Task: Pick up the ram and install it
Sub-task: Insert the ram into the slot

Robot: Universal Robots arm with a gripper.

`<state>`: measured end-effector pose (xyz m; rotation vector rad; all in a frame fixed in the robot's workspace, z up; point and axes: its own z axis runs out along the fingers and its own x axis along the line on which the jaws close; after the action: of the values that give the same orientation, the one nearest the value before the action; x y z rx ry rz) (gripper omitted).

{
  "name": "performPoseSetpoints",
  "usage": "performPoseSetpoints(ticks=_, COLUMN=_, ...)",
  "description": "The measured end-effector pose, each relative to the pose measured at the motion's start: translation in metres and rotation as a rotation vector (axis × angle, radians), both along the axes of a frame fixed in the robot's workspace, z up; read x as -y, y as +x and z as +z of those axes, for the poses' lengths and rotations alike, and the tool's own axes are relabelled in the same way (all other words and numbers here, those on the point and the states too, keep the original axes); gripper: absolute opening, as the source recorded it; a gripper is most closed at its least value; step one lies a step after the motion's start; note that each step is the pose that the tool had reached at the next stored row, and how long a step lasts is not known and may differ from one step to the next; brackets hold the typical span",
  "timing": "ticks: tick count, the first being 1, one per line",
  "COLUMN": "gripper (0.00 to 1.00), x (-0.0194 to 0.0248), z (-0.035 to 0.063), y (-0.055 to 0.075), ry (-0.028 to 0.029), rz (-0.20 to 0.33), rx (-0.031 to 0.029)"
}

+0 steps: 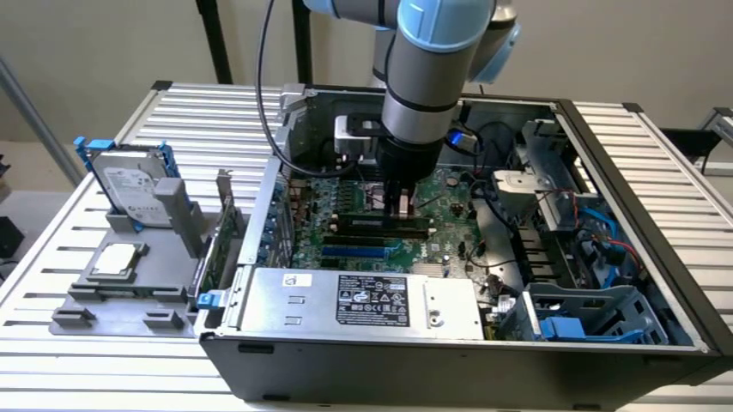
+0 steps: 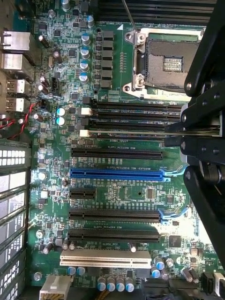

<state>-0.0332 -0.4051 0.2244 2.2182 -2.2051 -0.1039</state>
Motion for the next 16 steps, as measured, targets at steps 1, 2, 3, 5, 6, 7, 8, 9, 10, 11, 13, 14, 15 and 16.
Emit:
performPoseSetpoints(ticks=1, gripper=0.14, x=0.0, z=-0.0003, y=0.0001, ry=0.0001, rz=-0.001, rx=0.0)
performPoseSetpoints(ticks=2, gripper=0.14, x=0.0, z=-0.0007, y=0.0001, ry=0.0002, rz=-0.003, rx=0.0001)
performPoseSetpoints(ticks=3, gripper=0.14, x=0.0, z=-0.001, y=0.0001, ry=0.0001, rz=-0.004, rx=0.0001)
performPoseSetpoints(ticks=5, gripper=0.14, x=0.0, z=-0.0017, y=0.0002, ry=0.0002, rz=-0.006, rx=0.0001)
performPoseSetpoints(ticks=6, gripper=0.14, x=0.0, z=-0.0021, y=0.0002, ry=0.0001, rz=-0.007, rx=0.0)
performPoseSetpoints(ticks=7, gripper=0.14, x=0.0, z=-0.0025, y=0.0003, ry=0.0, rz=-0.007, rx=0.0)
performPoseSetpoints(ticks=8, gripper=0.14, x=0.0, z=-0.0028, y=0.0003, ry=0.0, rz=-0.007, rx=0.0)
performPoseSetpoints(ticks=9, gripper=0.14, x=0.0, z=-0.0031, y=0.0004, ry=0.0, rz=-0.007, rx=0.0)
performPoseSetpoints(ticks=10, gripper=0.14, x=0.0, z=-0.0034, y=0.0005, ry=-0.0001, rz=-0.008, rx=0.0)
performPoseSetpoints(ticks=11, gripper=0.14, x=0.0, z=-0.0036, y=0.0005, ry=-0.0001, rz=-0.008, rx=0.0)
performPoseSetpoints(ticks=13, gripper=0.14, x=0.0, z=-0.004, y=0.0006, ry=-0.0001, rz=-0.009, rx=0.0)
performPoseSetpoints(ticks=14, gripper=0.14, x=0.0, z=-0.0042, y=0.0006, ry=-0.0001, rz=-0.011, rx=0.0)
performPoseSetpoints(ticks=15, gripper=0.14, x=0.0, z=-0.0044, y=0.0006, ry=-0.0001, rz=-0.012, rx=0.0)
performPoseSetpoints(ticks=16, gripper=0.14, x=0.0, z=-0.0046, y=0.0006, ry=0.0, rz=-0.014, rx=0.0)
